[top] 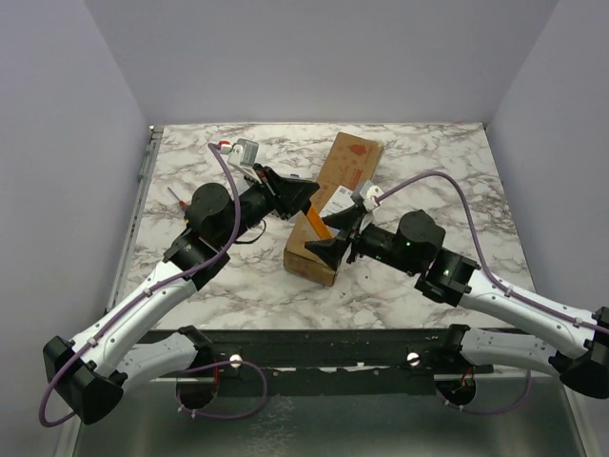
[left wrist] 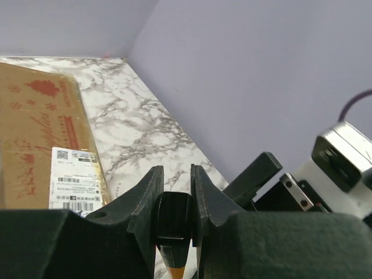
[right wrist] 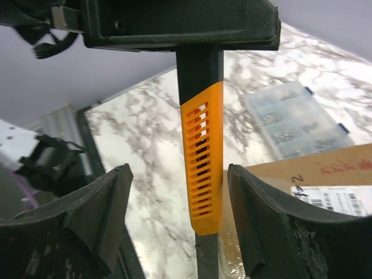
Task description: Unpack the express box
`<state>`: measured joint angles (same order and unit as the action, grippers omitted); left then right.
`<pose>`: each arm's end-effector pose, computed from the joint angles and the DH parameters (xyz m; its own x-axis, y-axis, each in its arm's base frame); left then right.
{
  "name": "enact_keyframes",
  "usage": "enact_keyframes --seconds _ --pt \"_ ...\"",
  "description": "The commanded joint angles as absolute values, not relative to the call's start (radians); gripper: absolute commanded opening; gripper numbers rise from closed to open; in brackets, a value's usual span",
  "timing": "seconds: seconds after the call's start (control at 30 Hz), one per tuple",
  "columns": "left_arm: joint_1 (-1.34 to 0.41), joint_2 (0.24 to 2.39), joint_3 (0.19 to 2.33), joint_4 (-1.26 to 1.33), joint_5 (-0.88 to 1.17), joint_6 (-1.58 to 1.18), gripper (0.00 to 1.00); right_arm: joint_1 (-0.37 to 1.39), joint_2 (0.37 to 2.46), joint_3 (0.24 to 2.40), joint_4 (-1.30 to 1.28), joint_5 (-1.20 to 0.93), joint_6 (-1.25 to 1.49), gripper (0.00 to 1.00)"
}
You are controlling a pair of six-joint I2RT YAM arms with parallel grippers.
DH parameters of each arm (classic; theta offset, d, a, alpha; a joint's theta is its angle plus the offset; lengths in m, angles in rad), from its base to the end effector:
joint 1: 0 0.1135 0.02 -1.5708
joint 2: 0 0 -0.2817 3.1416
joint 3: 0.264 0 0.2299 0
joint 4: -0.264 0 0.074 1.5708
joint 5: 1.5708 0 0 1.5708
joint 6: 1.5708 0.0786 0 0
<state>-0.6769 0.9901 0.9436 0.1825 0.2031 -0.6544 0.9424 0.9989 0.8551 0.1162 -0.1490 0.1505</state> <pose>0.1768 -0.1624 0.4191 -0.3844 -0.4559 -0.8027 0.6747 0.4548 -0.5814 0.1360 0.2070 0.3738 -0.1491 0.0471 -0.9877 -0.8748 0.4594 0.1539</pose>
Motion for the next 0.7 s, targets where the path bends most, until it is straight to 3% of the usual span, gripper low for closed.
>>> enact_keyframes --seconds 0.0,0.37,0.4,0.43,0.47,0.5,0.53,0.57,0.67 --pt "-0.687 0.992 0.978 0.127 0.067 -0.670 0.00 1.023 1.048 0.883 0.093 0.233 -0.028 0.74" --pt "-0.700 0.987 0.975 0.106 0.070 -0.674 0.00 1.054 1.171 0.933 0.199 0.309 -0.207 0.59" --pt "-0.701 0.994 0.977 0.102 0.079 -0.671 0.00 1.054 1.173 0.931 0.212 0.305 -0.212 0.50" --pt "-0.701 1.000 0.983 0.093 0.091 -0.666 0.00 1.054 1.176 0.930 0.223 0.299 -0.223 0.34" --pt "-0.701 1.005 0.990 0.080 0.098 -0.664 0.08 1.054 1.174 0.927 0.233 0.297 -0.230 0.15" --pt "-0.701 1.009 0.995 0.065 0.098 -0.666 0.23 1.054 1.169 0.917 0.249 0.300 -0.231 0.02" --pt "-0.701 1.010 0.995 0.057 0.098 -0.671 0.39 1.054 1.166 0.908 0.273 0.301 -0.235 0.01" --pt "-0.702 1.010 0.996 0.053 0.099 -0.674 0.48 1.054 1.164 0.905 0.282 0.304 -0.243 0.01" --pt "-0.702 1.010 0.990 0.051 0.105 -0.684 0.57 1.053 1.160 0.905 0.284 0.301 -0.259 0.00"
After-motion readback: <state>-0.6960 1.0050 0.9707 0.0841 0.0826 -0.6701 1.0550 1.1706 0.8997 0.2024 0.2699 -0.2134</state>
